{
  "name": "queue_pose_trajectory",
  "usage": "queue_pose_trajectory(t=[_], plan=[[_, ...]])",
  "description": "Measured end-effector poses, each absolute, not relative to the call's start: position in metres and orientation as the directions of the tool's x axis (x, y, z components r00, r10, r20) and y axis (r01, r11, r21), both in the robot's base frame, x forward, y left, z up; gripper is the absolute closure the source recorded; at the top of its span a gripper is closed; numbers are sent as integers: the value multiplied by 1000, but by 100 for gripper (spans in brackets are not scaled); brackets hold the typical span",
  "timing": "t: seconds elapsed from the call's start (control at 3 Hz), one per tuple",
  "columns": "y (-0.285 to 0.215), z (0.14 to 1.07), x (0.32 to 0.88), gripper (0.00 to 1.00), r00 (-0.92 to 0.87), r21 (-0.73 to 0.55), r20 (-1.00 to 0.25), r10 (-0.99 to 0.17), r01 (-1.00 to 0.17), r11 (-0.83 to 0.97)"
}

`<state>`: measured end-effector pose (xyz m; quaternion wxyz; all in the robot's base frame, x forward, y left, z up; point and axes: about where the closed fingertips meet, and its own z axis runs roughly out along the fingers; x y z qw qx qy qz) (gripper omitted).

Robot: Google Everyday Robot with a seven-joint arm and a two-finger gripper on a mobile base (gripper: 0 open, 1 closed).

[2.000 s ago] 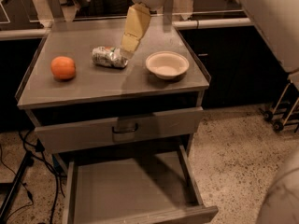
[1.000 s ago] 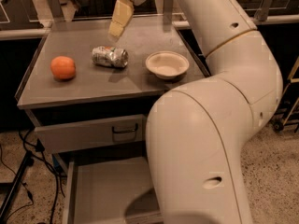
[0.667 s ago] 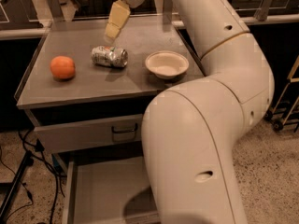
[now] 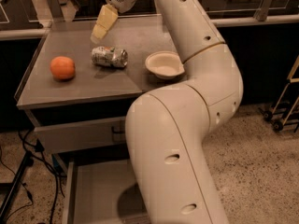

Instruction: Place 7up can into middle drawer

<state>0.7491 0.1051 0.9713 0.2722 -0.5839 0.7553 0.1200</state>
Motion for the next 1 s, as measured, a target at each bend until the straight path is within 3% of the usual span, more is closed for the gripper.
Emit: queue_pose_trajectory(t=[1.0], plan=[[144,915,761,0,-193,-65,-522,-831,-962,264]])
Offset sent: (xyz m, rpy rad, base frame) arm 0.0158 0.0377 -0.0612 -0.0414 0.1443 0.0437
